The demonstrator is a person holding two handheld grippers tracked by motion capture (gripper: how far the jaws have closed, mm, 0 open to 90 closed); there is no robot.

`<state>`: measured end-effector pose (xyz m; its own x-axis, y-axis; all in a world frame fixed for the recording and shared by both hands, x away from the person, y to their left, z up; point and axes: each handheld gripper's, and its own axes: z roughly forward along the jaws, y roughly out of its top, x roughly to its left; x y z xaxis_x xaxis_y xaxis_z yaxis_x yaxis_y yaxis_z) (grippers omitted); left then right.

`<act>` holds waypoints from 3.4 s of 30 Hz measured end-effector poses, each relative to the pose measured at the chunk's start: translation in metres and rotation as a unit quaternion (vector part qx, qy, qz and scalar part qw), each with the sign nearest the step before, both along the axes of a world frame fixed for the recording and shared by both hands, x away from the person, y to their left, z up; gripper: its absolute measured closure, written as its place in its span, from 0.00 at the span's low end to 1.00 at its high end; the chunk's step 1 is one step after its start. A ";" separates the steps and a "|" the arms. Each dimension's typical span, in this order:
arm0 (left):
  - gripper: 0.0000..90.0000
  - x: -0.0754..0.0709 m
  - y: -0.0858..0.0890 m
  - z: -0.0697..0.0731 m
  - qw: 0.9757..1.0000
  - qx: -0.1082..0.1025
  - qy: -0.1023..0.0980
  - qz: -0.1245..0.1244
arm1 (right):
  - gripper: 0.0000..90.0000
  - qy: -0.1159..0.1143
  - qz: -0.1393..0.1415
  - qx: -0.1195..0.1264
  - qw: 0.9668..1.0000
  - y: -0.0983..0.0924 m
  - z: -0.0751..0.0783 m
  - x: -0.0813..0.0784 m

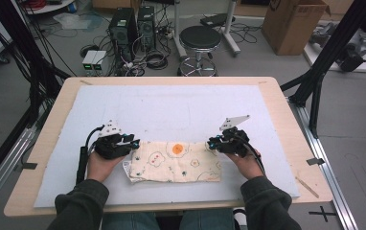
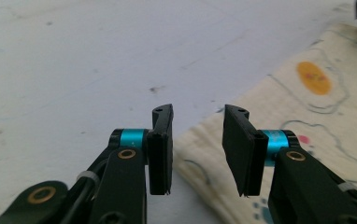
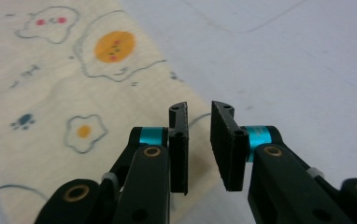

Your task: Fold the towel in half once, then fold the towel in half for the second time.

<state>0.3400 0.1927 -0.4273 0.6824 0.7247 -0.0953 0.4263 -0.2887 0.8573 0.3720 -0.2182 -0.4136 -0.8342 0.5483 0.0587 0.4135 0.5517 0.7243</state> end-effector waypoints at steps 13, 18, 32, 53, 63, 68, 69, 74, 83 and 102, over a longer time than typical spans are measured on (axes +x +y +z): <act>0.77 0.000 -0.017 -0.018 0.997 0.052 0.036 -0.036 | 0.79 0.029 0.001 -0.013 1.000 0.008 -0.022 0.000; 0.76 0.000 -0.018 -0.018 0.997 0.064 0.030 -0.040 | 0.77 0.014 0.004 -0.024 1.000 0.004 -0.022 -0.003; 0.75 -0.002 -0.018 -0.019 0.997 0.061 0.027 -0.041 | 0.68 -0.002 0.007 -0.012 1.000 -0.004 -0.026 -0.010; 0.57 -0.026 -0.002 0.001 0.998 0.014 0.018 -0.054 | 0.47 -0.003 -0.009 0.065 0.998 -0.016 -0.007 -0.025; 0.50 -0.038 0.004 0.007 0.998 0.002 0.011 -0.064 | 0.39 -0.011 -0.007 0.084 0.996 -0.019 0.000 -0.037; 0.45 -0.043 0.009 0.011 0.998 -0.003 0.009 -0.059 | 0.36 -0.017 -0.009 0.078 0.997 -0.020 0.001 -0.042; 0.44 -0.044 0.010 0.011 0.998 -0.001 0.009 -0.059 | 0.36 -0.017 -0.009 0.080 0.997 -0.020 0.001 -0.043; 0.41 -0.049 0.009 0.012 0.998 -0.005 0.010 -0.061 | 0.35 -0.018 -0.008 0.076 0.997 -0.018 0.001 -0.047; 0.41 -0.050 0.007 0.013 0.998 -0.004 0.003 -0.063 | 0.34 -0.017 -0.004 0.074 0.997 -0.016 0.001 -0.049; 0.39 -0.050 0.009 0.014 0.998 0.002 -0.005 -0.063 | 0.34 -0.019 -0.008 0.063 0.998 -0.016 -0.002 -0.047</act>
